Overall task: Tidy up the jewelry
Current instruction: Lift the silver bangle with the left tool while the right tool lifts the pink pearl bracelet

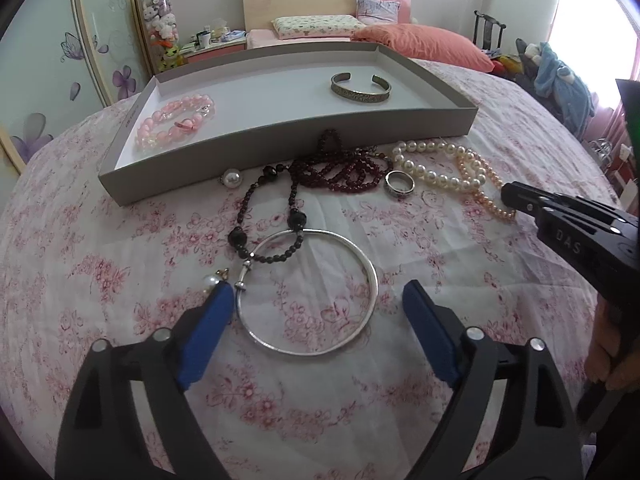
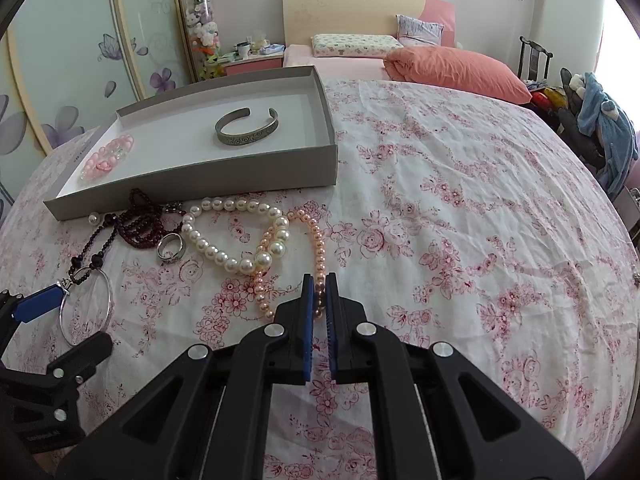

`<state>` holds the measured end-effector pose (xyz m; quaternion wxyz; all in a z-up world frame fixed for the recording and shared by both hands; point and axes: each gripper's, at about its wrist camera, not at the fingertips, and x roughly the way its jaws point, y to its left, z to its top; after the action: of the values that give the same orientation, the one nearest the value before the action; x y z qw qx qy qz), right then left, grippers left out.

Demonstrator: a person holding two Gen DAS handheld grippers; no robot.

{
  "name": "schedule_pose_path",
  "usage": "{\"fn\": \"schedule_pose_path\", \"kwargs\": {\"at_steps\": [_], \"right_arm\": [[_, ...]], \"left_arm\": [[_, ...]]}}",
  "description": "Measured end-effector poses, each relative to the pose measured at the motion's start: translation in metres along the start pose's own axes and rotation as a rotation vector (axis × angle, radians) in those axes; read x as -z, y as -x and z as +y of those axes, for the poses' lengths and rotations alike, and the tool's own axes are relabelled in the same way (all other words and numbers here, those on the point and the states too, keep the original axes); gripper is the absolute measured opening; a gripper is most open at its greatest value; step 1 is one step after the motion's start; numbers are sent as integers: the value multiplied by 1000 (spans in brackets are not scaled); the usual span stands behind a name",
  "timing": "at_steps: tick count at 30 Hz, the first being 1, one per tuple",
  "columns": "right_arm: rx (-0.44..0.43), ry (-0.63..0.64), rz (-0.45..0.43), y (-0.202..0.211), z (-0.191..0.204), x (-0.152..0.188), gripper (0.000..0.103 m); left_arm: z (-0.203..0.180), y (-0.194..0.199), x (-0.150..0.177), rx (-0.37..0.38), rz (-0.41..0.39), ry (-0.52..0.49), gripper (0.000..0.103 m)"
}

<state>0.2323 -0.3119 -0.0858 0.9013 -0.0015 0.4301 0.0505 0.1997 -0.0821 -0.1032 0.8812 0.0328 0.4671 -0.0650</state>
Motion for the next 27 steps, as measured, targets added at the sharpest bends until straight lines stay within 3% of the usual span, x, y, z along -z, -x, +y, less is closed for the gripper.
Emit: {"fn": "schedule_pose_path", "kwargs": {"at_steps": [3, 7, 21, 27], "right_arm": [[0, 0, 0, 0, 0, 0, 7], [0, 0, 0, 0, 0, 0, 7], [-23, -14, -5, 1, 0, 0, 7], [-26, 2, -61, 12, 5, -2, 7]], "left_arm": [[1, -3, -3, -18, -12, 9, 85], [6, -5, -10, -30, -33, 28, 71], [34, 3, -3, 15, -48, 34, 71], [44, 13, 2, 18, -66, 36, 71]]}}
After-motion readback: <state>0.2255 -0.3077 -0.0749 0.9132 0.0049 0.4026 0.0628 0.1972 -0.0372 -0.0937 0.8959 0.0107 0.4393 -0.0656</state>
